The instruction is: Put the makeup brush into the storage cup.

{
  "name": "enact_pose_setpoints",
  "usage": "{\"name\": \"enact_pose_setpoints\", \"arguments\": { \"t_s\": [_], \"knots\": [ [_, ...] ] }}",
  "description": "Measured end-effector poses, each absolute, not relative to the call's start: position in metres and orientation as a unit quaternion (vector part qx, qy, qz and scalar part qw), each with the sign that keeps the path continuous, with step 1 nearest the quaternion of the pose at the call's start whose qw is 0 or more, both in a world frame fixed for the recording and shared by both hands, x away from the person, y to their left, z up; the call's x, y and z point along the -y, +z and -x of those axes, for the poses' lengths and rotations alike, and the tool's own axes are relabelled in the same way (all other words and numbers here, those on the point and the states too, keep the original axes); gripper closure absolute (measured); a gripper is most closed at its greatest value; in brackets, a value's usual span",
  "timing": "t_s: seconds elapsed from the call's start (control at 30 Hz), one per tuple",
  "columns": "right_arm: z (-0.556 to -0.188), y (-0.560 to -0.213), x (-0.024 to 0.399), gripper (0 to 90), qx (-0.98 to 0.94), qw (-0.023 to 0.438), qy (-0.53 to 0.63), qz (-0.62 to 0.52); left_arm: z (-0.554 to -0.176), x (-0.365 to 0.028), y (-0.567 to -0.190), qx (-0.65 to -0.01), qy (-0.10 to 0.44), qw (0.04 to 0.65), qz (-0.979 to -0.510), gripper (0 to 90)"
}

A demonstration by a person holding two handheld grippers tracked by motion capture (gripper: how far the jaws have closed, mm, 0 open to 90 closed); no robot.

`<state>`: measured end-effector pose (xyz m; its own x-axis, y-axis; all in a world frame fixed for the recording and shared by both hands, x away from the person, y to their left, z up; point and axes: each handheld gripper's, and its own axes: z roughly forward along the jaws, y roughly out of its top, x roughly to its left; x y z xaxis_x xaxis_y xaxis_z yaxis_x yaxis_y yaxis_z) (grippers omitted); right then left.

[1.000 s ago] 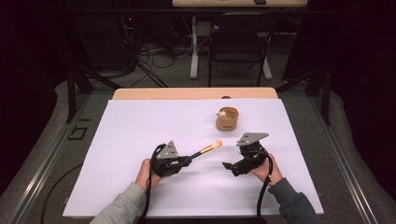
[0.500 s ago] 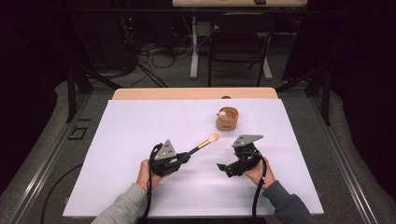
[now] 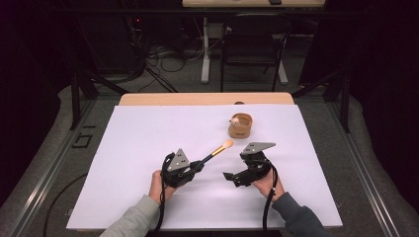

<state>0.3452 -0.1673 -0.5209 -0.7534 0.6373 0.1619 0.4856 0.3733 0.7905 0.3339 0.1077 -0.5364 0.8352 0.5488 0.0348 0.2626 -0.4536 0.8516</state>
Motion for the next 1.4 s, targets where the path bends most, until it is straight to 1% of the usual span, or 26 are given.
{"name": "enact_pose_setpoints", "arguments": {
  "t_s": [0.03,0.07,0.13,0.2,0.3,0.43,0.57,0.67,0.77,0.83,1.1,1.17,1.2,1.23,1.4],
  "knots": [
    [-0.346,-0.521,0.167,1.0,-0.823,0.082,0.446,-0.341,-0.333,-0.107,-0.537,-0.244,0.154,0.464,-0.838,80.8],
    [-0.346,-0.520,0.166,4.4,-0.819,0.076,0.451,-0.346,-0.333,-0.105,-0.537,-0.244,0.150,0.467,-0.837,80.8],
    [-0.348,-0.520,0.164,7.6,-0.812,0.072,0.461,-0.352,-0.332,-0.103,-0.538,-0.247,0.149,0.470,-0.834,80.8],
    [-0.350,-0.520,0.161,13.6,-0.803,0.062,0.472,-0.359,-0.331,-0.101,-0.538,-0.247,0.148,0.472,-0.833,80.7],
    [-0.352,-0.520,0.159,17.7,-0.787,0.059,0.487,-0.373,-0.331,-0.100,-0.539,-0.255,0.143,0.477,-0.829,80.7],
    [-0.353,-0.520,0.158,29.1,-0.765,0.060,0.513,-0.385,-0.332,-0.098,-0.541,-0.258,0.139,0.477,-0.828,80.7],
    [-0.356,-0.521,0.154,35.3,-0.751,0.067,0.519,-0.402,-0.331,-0.094,-0.542,-0.254,0.142,0.474,-0.831,80.7],
    [-0.357,-0.522,0.153,41.6,-0.740,0.074,0.528,-0.409,-0.331,-0.092,-0.542,-0.251,0.141,0.476,-0.831,80.7],
    [-0.358,-0.523,0.154,47.1,-0.725,0.073,0.548,-0.410,-0.331,-0.091,-0.543,-0.245,0.134,0.475,-0.834,80.7],
    [-0.357,-0.523,0.153,49.1,-0.718,0.068,0.559,-0.409,-0.331,-0.089,-0.544,-0.246,0.128,0.475,-0.835,80.6],
    [-0.352,-0.518,0.149,59.4,-0.711,0.078,0.575,-0.396,-0.333,-0.089,-0.545,-0.244,0.116,0.476,-0.837,80.4],
    [-0.351,-0.516,0.149,62.9,-0.709,0.080,0.582,-0.392,-0.333,-0.088,-0.546,-0.244,0.113,0.475,-0.838,80.4],
    [-0.349,-0.514,0.149,66.3,-0.708,0.080,0.587,-0.385,-0.333,-0.088,-0.547,-0.242,0.112,0.474,-0.839,80.3],
    [-0.349,-0.514,0.149,66.3,-0.708,0.080,0.587,-0.385,-0.333,-0.087,-0.547,-0.242,0.111,0.473,-0.840,80.3],
    [-0.346,-0.510,0.146,72.5,-0.716,0.076,0.595,-0.357,-0.332,-0.084,-0.549,-0.240,0.109,0.471,-0.842,80.1]
  ]
}}
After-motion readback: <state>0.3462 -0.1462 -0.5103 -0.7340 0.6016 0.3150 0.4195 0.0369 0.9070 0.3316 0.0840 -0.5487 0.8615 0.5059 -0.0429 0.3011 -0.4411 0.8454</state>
